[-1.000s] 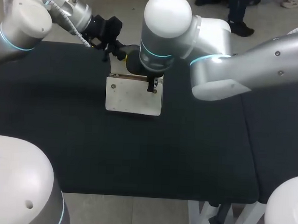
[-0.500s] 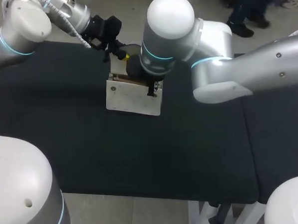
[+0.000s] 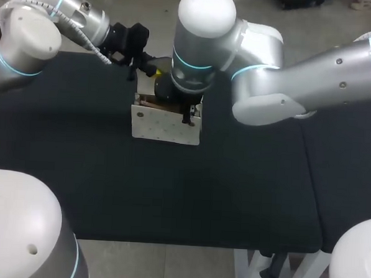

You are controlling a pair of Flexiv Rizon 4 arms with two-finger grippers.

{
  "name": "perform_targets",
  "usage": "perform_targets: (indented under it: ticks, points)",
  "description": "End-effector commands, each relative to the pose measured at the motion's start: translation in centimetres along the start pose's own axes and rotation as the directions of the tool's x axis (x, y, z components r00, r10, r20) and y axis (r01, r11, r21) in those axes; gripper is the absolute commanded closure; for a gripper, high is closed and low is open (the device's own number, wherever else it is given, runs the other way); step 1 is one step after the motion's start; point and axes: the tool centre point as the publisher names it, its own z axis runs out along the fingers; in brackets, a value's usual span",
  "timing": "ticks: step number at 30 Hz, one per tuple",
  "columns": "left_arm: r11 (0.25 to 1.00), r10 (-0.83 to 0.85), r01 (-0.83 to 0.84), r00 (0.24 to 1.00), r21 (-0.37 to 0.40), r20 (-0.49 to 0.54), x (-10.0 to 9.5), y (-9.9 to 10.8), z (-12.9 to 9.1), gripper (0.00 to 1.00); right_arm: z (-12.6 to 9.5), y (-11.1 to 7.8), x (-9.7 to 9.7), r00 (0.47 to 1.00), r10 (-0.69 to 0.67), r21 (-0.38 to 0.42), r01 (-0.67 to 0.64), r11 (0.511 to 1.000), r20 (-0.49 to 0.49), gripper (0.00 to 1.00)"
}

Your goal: Pick up the bag, open it, inspect its contents, close it, and place it on the opposite side

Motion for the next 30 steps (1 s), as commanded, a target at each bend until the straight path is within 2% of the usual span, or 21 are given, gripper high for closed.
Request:
perform_targets:
  ticks: [1,11,12,16,18,30]
  points:
    - [1.000,0.004,-0.004,1.000,0.008,0.006,0.1,0.1,0.0,1.00,0.7,0.8,-0.5,0.998,0.001,0.007,-0.001,1.000,-0.057,1.00]
    - [1.000,-0.008,0.007,1.000,0.023,0.026,0.4,0.5,-0.3,1.00,2.1,0.4,0.0,0.992,0.054,0.023,-0.052,0.998,-0.116,1.00]
    - [1.000,-0.010,0.009,1.000,0.024,0.026,0.4,0.6,-0.4,1.00,2.2,0.2,0.0,0.992,0.060,0.022,-0.058,0.998,-0.115,0.95]
    - [1.000,-0.015,0.014,1.000,0.025,0.026,0.4,0.7,-0.4,1.00,2.7,-0.1,0.2,0.988,0.078,0.022,-0.076,0.997,-0.130,0.53]
    - [1.000,-0.016,0.015,1.000,0.026,0.025,0.4,0.7,-0.3,1.00,3.0,0.0,0.3,0.987,0.079,0.019,-0.077,0.997,-0.141,0.00]
    - [0.999,-0.019,0.018,1.000,0.032,0.019,0.5,0.9,-0.2,1.00,3.5,-0.1,0.6,0.981,0.094,0.008,-0.094,0.996,-0.167,0.00]
